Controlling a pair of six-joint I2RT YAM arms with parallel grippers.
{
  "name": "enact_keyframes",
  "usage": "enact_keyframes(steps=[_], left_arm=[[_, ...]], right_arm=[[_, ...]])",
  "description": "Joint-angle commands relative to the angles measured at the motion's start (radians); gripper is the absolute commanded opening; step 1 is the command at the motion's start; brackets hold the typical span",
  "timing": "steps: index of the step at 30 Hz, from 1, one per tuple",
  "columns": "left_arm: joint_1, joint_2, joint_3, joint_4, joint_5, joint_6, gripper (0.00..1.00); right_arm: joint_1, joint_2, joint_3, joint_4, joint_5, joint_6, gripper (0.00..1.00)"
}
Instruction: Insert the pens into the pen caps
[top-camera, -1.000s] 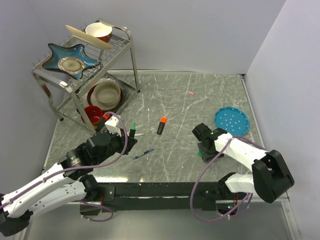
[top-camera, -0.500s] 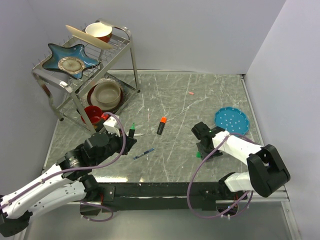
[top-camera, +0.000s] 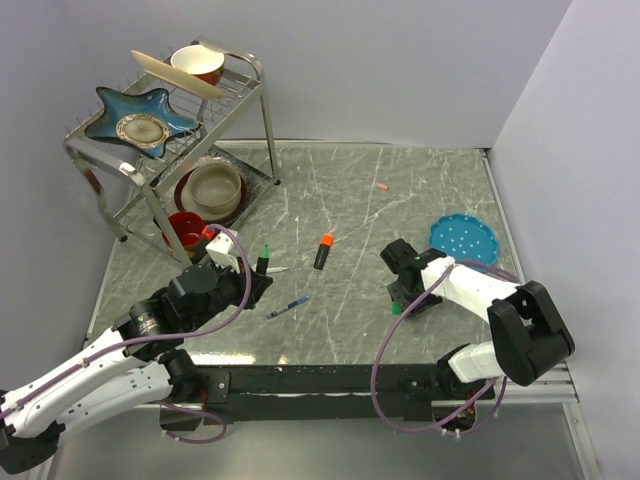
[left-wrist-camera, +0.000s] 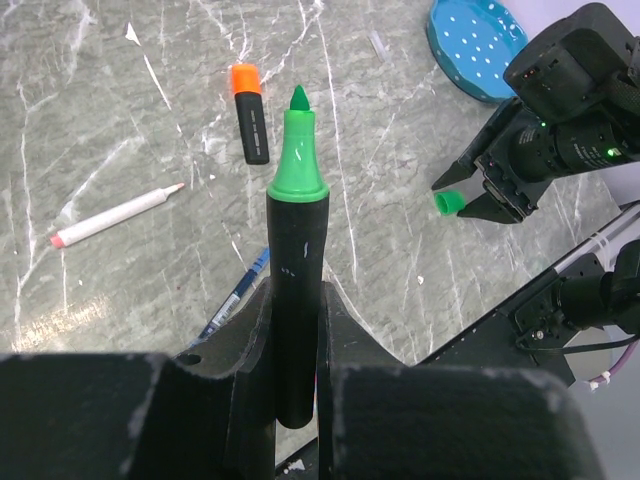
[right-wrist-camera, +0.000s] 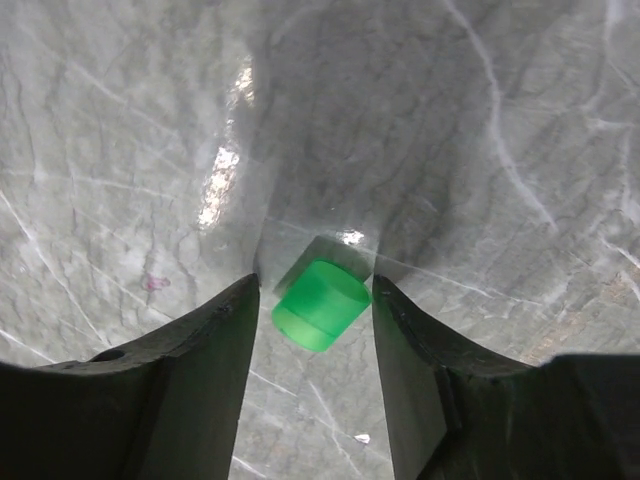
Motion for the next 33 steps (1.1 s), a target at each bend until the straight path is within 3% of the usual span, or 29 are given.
enact_keyframes(steps=[1,8,13,19,33], left_arm=[[-0.005,-0.004,0.041,0.014,-0.013,0.006,0.01],[-0.005,-0.004,0.042,0.011,-0.018,0.008,0.01],[-0.005,-0.002,0.044,0.011,-0.021,0.008,0.01],[-0.005,-0.001,0.045,0.014,-0.024,0.011,0.01],[-0.005,-0.021,0.041,0.011,-0.016,0.006,0.01]], right_arm=[[-0.004,0.062,0.006,0.155,-0.028,-0.056,0.54],[-0.004,0.093,0.059,0.239,0.0,-0.232,0.5],[-0.003,0.087,0.056,0.376,0.009,-0.462,0.55],[-0.004,0.101,0.098,0.272,0.013,-0.407,0.61],[0.033,0.036,0.04,0.235,0.026,-0.456,0.59]])
